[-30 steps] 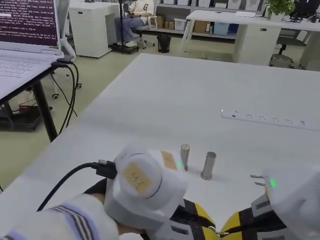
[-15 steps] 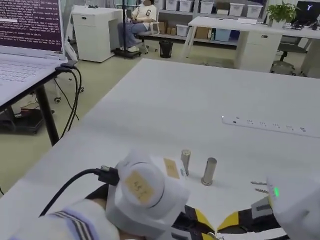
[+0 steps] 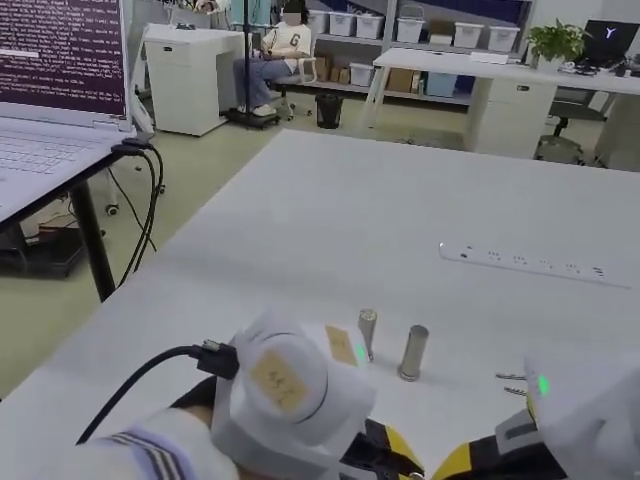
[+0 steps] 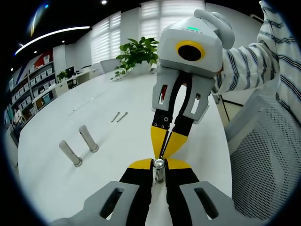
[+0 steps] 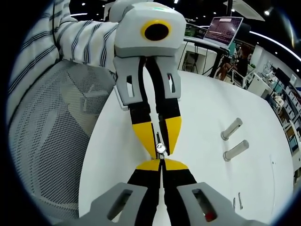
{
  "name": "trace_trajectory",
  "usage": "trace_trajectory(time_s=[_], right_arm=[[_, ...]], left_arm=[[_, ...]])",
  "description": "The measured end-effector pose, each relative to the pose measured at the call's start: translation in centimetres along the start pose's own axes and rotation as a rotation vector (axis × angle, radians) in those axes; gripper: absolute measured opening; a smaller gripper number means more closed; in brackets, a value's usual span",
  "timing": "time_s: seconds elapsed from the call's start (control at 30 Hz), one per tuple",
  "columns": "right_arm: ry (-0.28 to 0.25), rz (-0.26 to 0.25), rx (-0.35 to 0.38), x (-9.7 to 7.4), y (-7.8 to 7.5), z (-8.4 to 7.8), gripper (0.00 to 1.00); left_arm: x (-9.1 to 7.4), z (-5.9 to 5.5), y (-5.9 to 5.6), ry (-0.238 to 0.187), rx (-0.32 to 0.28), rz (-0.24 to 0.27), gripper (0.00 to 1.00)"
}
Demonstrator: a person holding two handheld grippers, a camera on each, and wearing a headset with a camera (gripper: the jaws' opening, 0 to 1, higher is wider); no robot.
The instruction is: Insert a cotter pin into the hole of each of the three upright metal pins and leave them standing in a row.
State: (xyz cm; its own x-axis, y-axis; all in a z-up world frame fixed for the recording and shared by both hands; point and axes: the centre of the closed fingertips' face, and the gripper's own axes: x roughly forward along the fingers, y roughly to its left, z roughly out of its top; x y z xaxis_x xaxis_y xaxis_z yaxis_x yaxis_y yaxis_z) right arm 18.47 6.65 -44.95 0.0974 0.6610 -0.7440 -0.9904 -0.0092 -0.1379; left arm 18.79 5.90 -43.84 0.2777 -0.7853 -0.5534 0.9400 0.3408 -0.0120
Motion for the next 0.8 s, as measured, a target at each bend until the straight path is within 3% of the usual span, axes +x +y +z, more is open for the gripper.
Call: trace_trajectory(time_s=[0.2,0.3,0.4,0.53,0.67,0.8], right_arm=[[-0.012,-0.026,0.037,-0.5,0.0,-0.5,0.00],[-0.025,-0.036,0.069,-0.6,0.2,-0.8,0.00],[-0.063,-0.050,0.114,-0.5,0.5,-0.7,0.06],[-0.110,-0.058,0.155,-0.1,0.8,-0.3,0.13],[-0.153,-0.056,0.203,0.4,1.0,-0.1,0.16],[-0.191,-0.063,0.244,1.0,0.8,0.1,0.17]], left_arm=[[-0.4,-0.4,0.4,0.019,0.004,0.032,0.10],[-1.0,0.0,0.5,-0.011,-0.007,0.040,0.13],[-2.0,0.5,0.2,-0.062,-0.039,0.040,0.19],[-3.2,0.9,-0.5,-0.109,-0.081,0.024,0.36],[-4.5,1.0,-0.6,-0.148,-0.117,0.055,0.59],[-5.8,-0.1,-0.2,-0.125,-0.192,0.122,0.71]])
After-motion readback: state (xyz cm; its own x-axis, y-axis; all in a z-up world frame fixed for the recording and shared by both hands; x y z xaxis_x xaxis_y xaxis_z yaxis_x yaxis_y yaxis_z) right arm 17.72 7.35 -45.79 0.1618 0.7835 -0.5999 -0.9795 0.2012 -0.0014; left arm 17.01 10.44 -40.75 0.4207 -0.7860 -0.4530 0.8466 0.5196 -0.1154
